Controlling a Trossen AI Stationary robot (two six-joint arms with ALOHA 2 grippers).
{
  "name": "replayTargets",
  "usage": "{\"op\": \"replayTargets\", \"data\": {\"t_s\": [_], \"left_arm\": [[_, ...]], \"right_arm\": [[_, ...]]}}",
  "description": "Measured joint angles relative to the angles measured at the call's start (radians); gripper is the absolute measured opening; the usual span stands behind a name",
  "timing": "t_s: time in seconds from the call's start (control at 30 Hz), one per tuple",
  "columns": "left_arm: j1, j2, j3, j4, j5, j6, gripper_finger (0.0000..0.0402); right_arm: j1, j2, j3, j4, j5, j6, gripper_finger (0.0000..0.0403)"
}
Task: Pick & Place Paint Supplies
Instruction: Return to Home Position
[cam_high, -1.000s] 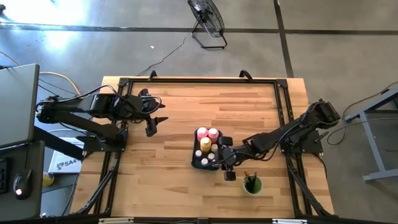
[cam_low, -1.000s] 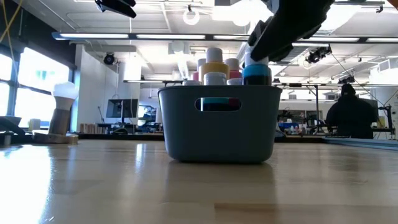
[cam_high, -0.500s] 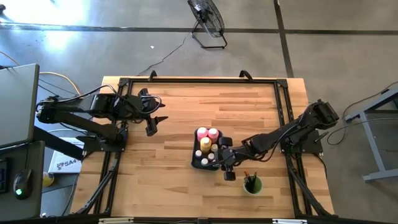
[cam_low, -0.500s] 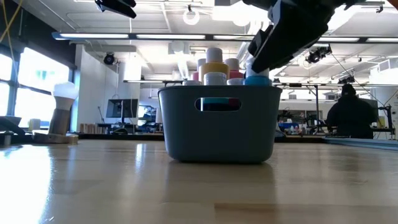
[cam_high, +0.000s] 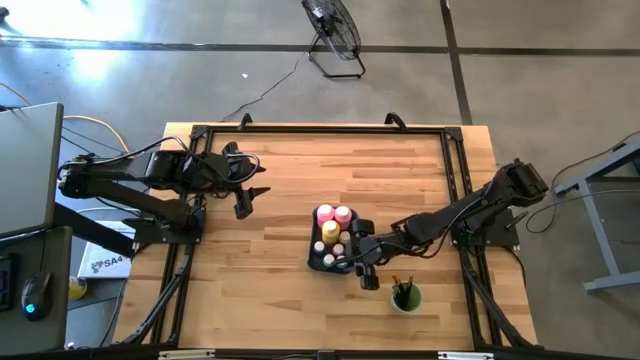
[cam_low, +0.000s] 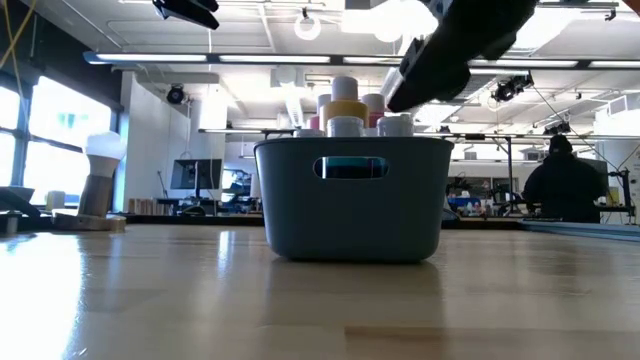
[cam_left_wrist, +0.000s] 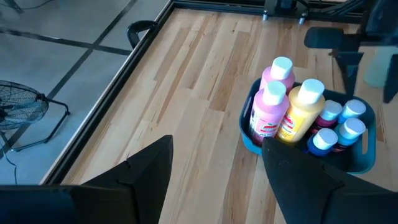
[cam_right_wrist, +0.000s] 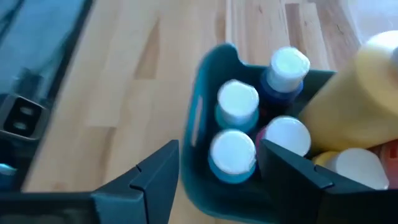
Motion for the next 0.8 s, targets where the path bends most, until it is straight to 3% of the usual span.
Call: {"op": "replayTargets", "data": {"t_s": [0.37, 0.8], "left_arm": [[0.000, 0.000, 0.000, -0.002, 0.004, 0.000, 0.0242], [0.000, 0.000, 0.000, 0.004, 0.139, -0.012, 0.0242]], "right_arm": [[0.000, -0.223, 0.034, -0.026, -0.072, 0.063, 0.0180], [0.000, -0.465, 0.034, 0.010, -0.064, 0.092, 0.0099]]}}
